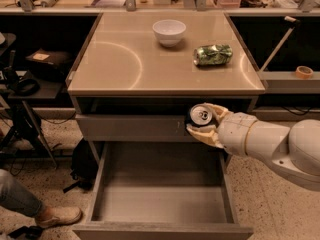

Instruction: Pick pepsi can from middle drawer and place on counter

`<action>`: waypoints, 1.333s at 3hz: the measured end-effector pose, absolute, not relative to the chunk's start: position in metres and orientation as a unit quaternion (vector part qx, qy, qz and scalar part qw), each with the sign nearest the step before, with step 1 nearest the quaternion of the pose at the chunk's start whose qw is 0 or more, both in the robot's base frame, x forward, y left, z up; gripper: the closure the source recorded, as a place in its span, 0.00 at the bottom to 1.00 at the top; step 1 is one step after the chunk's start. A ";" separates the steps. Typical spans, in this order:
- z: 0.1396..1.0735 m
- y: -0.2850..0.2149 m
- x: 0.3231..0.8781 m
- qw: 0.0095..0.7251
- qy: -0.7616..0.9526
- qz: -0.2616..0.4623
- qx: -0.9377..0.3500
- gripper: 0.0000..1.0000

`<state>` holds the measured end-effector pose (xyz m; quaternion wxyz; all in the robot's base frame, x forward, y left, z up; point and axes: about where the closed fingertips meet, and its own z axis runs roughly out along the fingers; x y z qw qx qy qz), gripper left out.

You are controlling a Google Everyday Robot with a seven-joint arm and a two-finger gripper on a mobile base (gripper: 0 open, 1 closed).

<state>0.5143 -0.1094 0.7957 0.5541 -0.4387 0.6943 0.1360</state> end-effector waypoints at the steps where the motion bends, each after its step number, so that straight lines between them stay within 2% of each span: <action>1: 0.863 -0.106 0.530 0.552 0.666 0.102 -0.490 1.00; 2: 0.944 -0.107 0.546 0.528 0.644 0.067 -0.549 1.00; 3: 0.946 -0.131 0.585 0.470 0.670 0.071 -0.570 1.00; 4: 0.904 -0.137 0.638 0.395 0.718 0.123 -0.559 1.00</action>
Offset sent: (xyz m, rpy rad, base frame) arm 0.1504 -0.0586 0.3319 -0.3492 -0.1174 0.0656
